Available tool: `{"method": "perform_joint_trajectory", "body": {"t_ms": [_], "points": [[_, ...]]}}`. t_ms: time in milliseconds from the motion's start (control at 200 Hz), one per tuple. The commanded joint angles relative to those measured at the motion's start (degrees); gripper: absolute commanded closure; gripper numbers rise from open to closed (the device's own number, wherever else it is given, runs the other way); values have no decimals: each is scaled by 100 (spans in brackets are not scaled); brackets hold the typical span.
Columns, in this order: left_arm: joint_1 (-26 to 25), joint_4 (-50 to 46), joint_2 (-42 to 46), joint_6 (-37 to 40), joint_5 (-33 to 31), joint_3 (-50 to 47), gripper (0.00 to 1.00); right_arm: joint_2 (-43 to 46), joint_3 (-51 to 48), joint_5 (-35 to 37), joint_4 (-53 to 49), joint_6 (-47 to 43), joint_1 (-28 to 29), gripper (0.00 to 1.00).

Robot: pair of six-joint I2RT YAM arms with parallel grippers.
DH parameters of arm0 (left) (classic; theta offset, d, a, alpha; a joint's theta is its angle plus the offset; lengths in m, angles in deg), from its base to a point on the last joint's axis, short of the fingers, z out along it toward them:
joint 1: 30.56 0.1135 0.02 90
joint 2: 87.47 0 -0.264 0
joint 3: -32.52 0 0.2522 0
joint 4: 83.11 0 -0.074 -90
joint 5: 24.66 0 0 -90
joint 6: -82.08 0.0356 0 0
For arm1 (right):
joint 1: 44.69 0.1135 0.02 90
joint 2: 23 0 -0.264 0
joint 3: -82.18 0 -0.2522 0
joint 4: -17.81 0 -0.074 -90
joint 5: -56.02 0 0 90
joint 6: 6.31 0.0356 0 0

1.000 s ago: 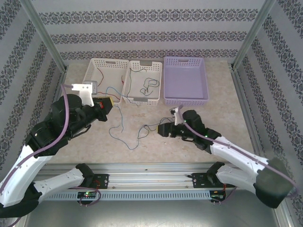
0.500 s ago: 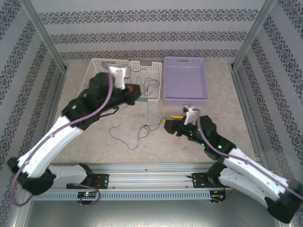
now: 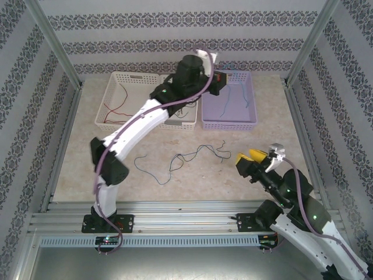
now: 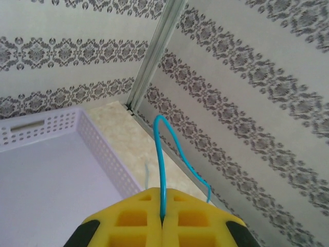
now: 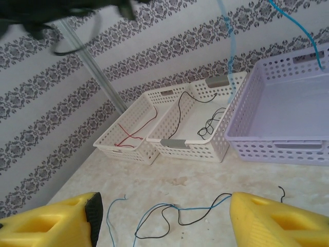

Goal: Untangle the cables

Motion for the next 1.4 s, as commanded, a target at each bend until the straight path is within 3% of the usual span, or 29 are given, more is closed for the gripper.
{"method": "perform_joint_trajectory", "body": {"t_ms": [0, 130, 275, 425, 480, 545, 610, 669, 799, 824, 1009, 1189, 1394], "points": [[80, -360, -1204, 275, -266, 1435, 100, 244, 348, -61, -634, -245, -11, 33], [145, -923, -2729, 74, -592, 3235, 100, 450, 629, -180, -1068, -323, -8, 33], [354, -387, -3060, -390, -746, 2819, 100, 640, 796, -21, -1396, -414, -18, 32], [421, -427, -3418, -413, -877, 2822, 100, 603, 711, -186, -1269, -356, -15, 31], [444, -475, -3495, -426, -801, 2811, 95, 569, 662, -187, -1241, -354, -16, 31], [450, -533, -3531, -419, -639, 2803, 83, 514, 609, -175, -1205, -355, -22, 31], [450, -553, -3493, -409, -454, 2804, 57, 444, 564, -179, -1156, -334, -21, 30], [450, -586, -3393, -406, -279, 2807, 41, 345, 537, -159, -1130, -286, -21, 30], [437, -773, -2977, -325, 61, 2794, 14, 145, 477, -172, -1049, -188, -15, 30], [434, -819, -2883, -283, 127, 2794, 1, 114, 460, -180, -1019, -173, -17, 30], [256, -1516, -2004, 91, 168, 2605, 0, -88, 331, -218, -809, 2, -22, 30], [60, -1758, -601, 341, -145, 1160, 0, -415, 400, -136, -910, 59, -22, 30], [19, -580, 1960, 98, -849, -2728, 0, -682, 354, -306, -906, 224, -22, 30]]}}
